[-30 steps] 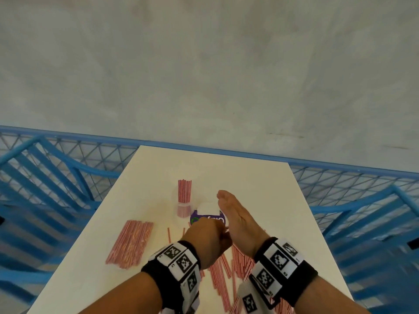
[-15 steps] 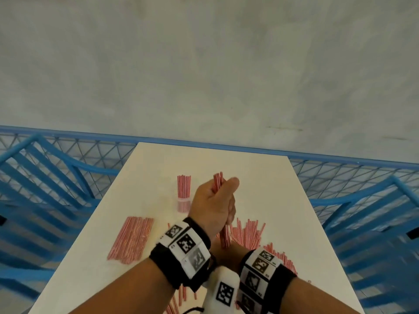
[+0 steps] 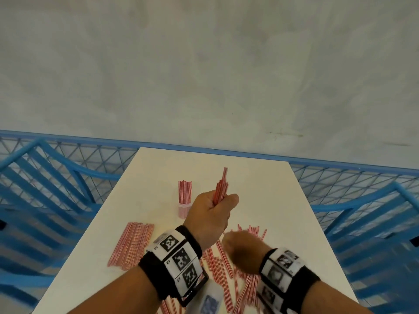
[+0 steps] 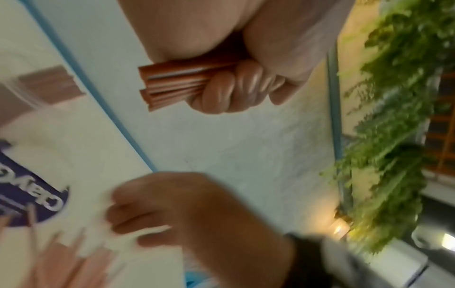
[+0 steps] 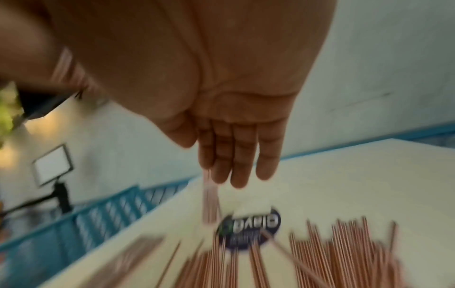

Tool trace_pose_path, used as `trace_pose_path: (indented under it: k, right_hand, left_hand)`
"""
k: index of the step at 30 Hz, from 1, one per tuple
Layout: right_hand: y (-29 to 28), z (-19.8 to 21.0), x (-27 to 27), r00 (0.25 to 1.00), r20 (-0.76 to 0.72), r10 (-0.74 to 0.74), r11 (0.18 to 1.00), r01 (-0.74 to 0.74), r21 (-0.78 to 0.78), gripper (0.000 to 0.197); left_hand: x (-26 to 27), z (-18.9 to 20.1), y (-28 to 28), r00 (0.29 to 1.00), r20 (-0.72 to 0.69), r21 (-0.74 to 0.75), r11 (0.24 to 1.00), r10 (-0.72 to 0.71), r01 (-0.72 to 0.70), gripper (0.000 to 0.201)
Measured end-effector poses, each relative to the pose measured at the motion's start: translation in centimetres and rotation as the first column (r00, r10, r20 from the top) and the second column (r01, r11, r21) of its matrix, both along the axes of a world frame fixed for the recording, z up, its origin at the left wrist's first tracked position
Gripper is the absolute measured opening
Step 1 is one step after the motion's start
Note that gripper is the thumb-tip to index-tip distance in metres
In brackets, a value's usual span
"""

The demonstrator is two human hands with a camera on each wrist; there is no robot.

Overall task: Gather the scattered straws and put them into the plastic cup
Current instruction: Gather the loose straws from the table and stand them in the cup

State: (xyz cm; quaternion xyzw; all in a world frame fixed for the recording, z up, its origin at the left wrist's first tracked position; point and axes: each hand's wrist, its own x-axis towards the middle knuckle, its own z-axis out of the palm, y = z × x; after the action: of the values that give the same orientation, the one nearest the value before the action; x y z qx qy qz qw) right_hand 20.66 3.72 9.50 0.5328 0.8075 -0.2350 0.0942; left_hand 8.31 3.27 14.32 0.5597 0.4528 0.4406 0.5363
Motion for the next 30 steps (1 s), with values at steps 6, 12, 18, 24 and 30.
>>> trace_pose_path:
  k: [6, 12, 18, 24, 30]
  right_hand:
    - [1.0, 8.2, 1.9, 0.58, -0.795, -0.177, 0.909, 0.407, 0.095, 0.037]
    - [0.0, 6.5, -1.6, 0.769, -0.63, -0.107, 0.975, 0.205, 0.084, 0.046]
    - [0.0, 6.3, -1.5, 0.762, -0.636, -0.124, 0.971, 0.226, 0.08, 0.046]
    - [1.0, 5.4, 0.7, 0.709, -0.67, -0.219, 0.938, 0.342, 0.055, 0.053]
    - [-0.7, -1.1, 3.9, 0.74, -0.585, -0.333, 0.919, 0.394, -0.025, 0.059]
  left_hand:
    - [-1.4, -2.9, -0.3, 0.871, -0.476, 0.079, 0.981, -0.12, 0.178, 0.04]
    - [-0.7, -3.8, 0.0, 0.838, -0.531, 0.127, 0.966, -0.126, 0.225, 0.033]
    - [-0.5, -4.7, 0.7, 0.857, -0.505, 0.171, 0.96, -0.108, 0.221, 0.022]
    - [-2.6, -6.4, 1.5, 0.892, -0.451, 0.025, 0.998, -0.037, 0.054, 0.03]
    - [-7.4, -6.8, 9.2, 0.873, -0.067, -0.195, 0.852, 0.483, -0.486, 0.039]
